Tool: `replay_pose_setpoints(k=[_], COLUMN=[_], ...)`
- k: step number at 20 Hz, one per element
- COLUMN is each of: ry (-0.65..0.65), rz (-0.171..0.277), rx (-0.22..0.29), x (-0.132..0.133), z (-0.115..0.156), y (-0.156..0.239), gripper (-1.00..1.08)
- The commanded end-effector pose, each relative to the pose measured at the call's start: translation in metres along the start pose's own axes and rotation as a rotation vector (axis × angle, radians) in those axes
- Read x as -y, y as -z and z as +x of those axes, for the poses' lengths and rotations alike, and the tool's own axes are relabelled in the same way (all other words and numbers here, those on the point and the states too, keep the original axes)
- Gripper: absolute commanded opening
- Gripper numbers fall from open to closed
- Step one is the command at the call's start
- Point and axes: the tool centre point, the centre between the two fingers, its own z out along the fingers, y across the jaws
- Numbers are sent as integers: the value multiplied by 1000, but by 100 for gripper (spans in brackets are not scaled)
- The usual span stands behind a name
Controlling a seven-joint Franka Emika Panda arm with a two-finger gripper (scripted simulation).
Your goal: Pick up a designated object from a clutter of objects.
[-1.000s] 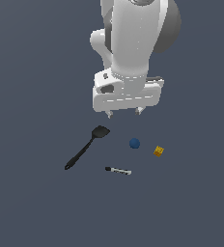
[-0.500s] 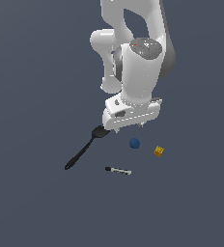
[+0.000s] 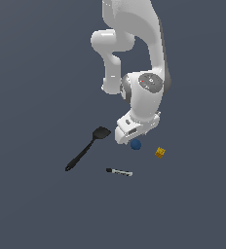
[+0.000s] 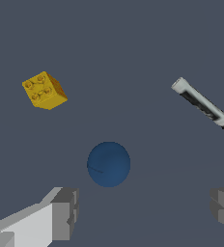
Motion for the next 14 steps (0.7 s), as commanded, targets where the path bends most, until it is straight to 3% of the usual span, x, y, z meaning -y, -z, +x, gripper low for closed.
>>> replay_pose_setpoints(k=[1,14], ry=[36,92], rz=[3,11], rx=[-3,-5], x=[8,23], z=[-2,-6], y=[-15,-41], gripper=[100,100])
